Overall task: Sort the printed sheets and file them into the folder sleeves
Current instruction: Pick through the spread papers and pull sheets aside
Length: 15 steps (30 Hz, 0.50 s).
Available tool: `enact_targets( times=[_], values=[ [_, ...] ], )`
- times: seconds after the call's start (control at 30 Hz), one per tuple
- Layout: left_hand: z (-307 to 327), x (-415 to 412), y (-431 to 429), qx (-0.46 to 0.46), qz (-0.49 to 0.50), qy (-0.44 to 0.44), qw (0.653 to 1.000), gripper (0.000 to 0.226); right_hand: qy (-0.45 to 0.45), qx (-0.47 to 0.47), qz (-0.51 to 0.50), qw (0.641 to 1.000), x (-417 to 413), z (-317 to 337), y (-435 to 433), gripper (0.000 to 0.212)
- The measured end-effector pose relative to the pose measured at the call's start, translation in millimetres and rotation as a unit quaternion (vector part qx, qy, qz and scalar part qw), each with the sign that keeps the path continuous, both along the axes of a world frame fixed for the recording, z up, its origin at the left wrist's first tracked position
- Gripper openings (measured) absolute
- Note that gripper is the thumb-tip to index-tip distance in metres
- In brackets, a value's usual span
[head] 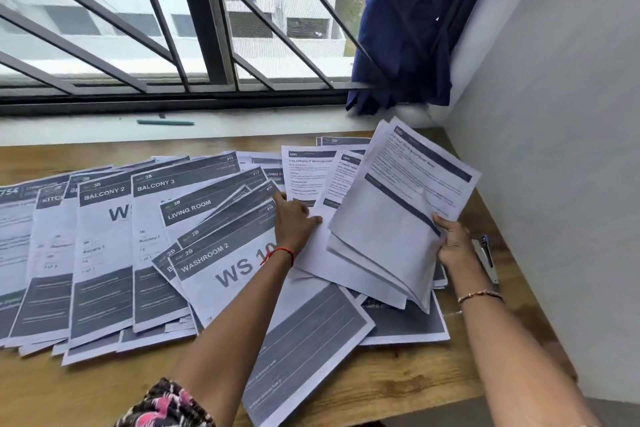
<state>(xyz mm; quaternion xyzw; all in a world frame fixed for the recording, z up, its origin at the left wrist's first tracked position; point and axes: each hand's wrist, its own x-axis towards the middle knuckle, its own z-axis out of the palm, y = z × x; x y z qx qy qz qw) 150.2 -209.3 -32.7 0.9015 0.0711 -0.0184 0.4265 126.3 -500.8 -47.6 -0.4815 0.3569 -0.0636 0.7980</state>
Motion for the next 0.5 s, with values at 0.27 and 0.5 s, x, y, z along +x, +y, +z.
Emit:
enact_targets(
  times=[0.27, 0.5],
  values=[
    [-6, 1, -1, -0.001, 0.003, 0.011, 1.0, 0.013, -0.001, -0.069, 0.021, 0.997, -1, 1, 10, 0.02],
    [-5, 4, 1, -0.031, 0.006, 0.017, 0.999, 0.013, -0.001, -0.073, 0.04, 0.997, -1, 7, 15, 0.019]
  ],
)
